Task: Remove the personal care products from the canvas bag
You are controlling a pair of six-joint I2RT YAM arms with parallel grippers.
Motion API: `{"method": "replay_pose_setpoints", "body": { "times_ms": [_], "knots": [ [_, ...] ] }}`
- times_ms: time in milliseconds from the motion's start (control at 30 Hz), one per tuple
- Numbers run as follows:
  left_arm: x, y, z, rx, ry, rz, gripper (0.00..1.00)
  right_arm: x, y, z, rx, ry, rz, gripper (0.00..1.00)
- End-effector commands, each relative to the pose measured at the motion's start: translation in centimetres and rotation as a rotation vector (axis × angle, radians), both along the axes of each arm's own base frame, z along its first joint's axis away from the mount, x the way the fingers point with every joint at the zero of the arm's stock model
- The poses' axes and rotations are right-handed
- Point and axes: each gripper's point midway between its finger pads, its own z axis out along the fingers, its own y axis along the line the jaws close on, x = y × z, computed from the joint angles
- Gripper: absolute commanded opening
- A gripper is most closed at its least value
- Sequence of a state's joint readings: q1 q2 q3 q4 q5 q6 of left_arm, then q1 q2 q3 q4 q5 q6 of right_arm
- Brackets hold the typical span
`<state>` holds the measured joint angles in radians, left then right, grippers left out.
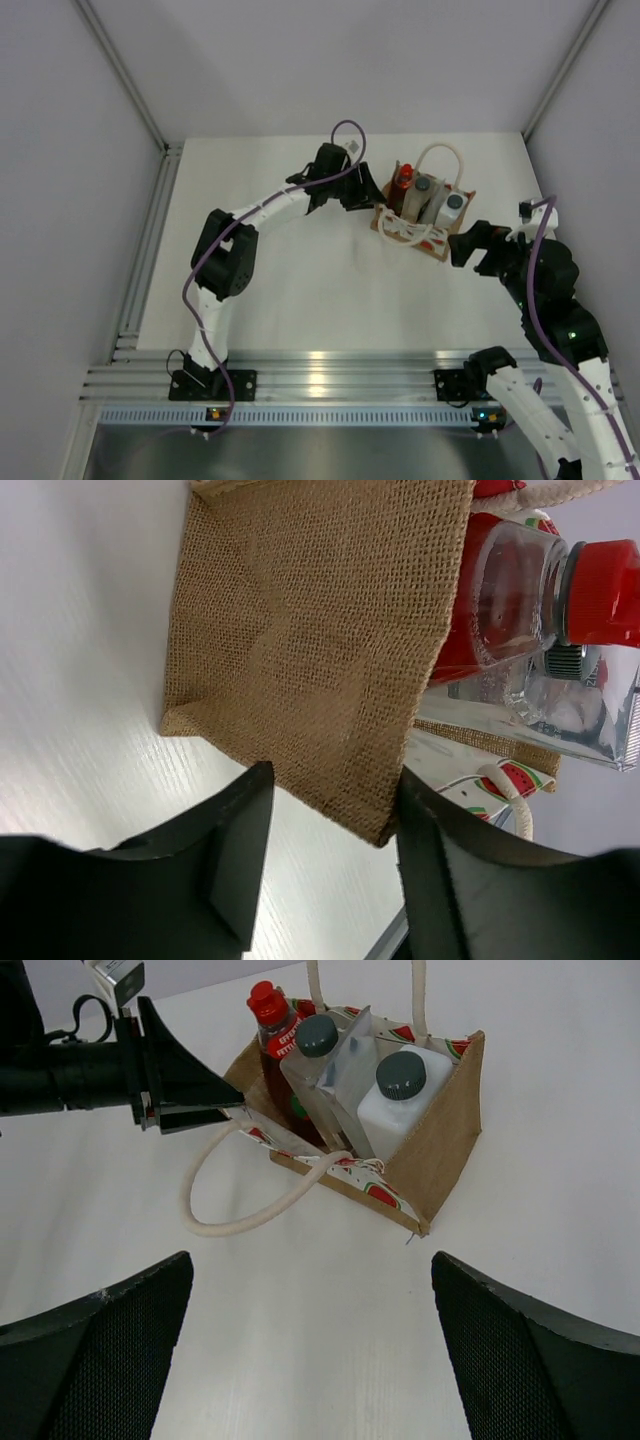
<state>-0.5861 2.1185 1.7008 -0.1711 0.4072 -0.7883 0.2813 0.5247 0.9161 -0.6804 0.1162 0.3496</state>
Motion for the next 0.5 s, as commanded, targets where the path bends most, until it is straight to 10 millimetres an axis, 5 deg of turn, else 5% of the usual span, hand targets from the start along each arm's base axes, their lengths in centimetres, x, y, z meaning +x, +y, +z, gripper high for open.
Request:
{"method": "replay_pose_setpoints", "body": {
  "times_ms": [0, 133, 267, 333, 467],
  "knots": [
    [1.5, -1.1, 2.2, -0.022, -0.122, -0.037, 0.52, 0.1, 0.9, 1.0, 0.013, -0.02, 0.048, 0.99],
    [1.4, -2.0, 1.6, -0.034, -0.112, -0.072, 0.3, 1.1, 2.6, 2.3, 0.065, -0.023, 0.104, 0.99],
    [1.6, -2.0, 1.7, -0.027, -0.112, -0.048, 0.11, 4.5, 4.9, 2.7, 0.09, 0.064, 0.158, 0.85],
    [1.7, -2.0, 1.7, -0.023, -0.11, -0.026, 0.03, 6.9, 5.3, 1.4, 0.083, 0.13, 0.125, 0.83],
    [2.0, -1.8, 1.6, -0.023, -0.087, 0.026, 0.0, 10.6, 4.2, 1.3, 0.037, 0.153, -0.013, 0.8]
  ]
}}
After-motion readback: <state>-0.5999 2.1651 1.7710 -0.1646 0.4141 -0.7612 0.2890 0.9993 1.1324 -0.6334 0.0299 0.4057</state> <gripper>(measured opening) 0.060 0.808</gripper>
